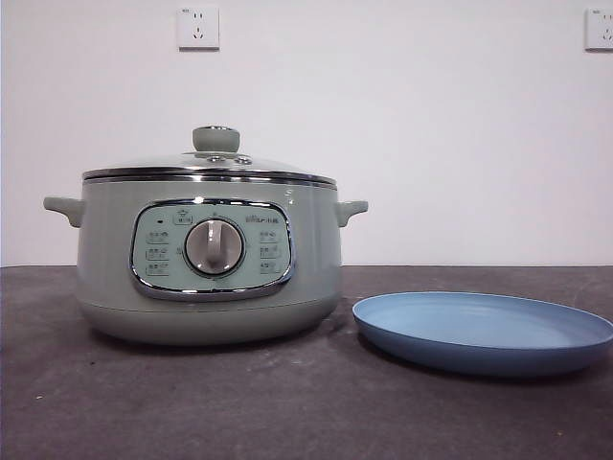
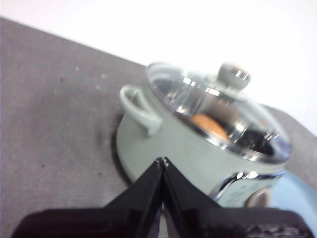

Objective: Take the potato out from the steamer,put the potato on the plate,close the lid

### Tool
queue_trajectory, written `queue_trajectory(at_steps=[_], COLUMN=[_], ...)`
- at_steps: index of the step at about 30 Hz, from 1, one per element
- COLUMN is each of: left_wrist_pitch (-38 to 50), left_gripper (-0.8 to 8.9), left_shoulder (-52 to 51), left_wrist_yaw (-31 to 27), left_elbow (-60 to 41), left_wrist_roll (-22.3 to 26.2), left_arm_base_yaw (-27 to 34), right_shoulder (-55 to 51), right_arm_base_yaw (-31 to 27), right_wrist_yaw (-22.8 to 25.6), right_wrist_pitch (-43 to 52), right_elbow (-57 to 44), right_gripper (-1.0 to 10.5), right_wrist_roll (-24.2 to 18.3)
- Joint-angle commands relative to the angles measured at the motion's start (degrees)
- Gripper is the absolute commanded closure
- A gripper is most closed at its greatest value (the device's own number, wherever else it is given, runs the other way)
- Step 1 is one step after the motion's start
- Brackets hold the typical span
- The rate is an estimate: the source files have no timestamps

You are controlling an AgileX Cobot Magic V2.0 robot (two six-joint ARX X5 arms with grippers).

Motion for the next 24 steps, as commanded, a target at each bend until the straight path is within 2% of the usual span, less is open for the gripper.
queue_trajectory(at_steps=[1,5,10,15,21,24], left_wrist_pitch=[-3.26,-5.42,-10.58,-19.37,-30.25,-33.99], left_gripper=[8.22,8.22,8.22,8.22,8.22,8.22], left_shoulder=[1.97,6.91,14.34,21.46,27.34,29.03], left_wrist_yaw=[0.5,4.68,10.99,18.34,24.04,23.98], left_elbow=[3.74,9.66,17.94,26.25,33.92,36.74], left_wrist_roll=[-0.66,0.44,6.69,15.5,22.62,24.61], left_arm_base_yaw=[0.11,0.11,0.11,0.11,-0.48,-1.4], right_shoulder=[2.64,8.76,18.71,29.03,38.14,40.54], right_arm_base_yaw=[0.09,0.09,0.09,0.15,0.74,1.49], right_wrist_yaw=[-1.97,-6.64,-14.1,-22.1,-24.98,-24.92], right_wrist_pitch=[0.26,-4.11,-15.89,-29.29,-44.65,-49.7], right_elbow=[3.85,10.97,22.93,36.13,49.44,53.46], right_gripper=[9.6,9.6,9.6,9.6,9.6,9.6], right_wrist_roll=[1.18,-1.73,-10.88,-20.15,-31.01,-33.83])
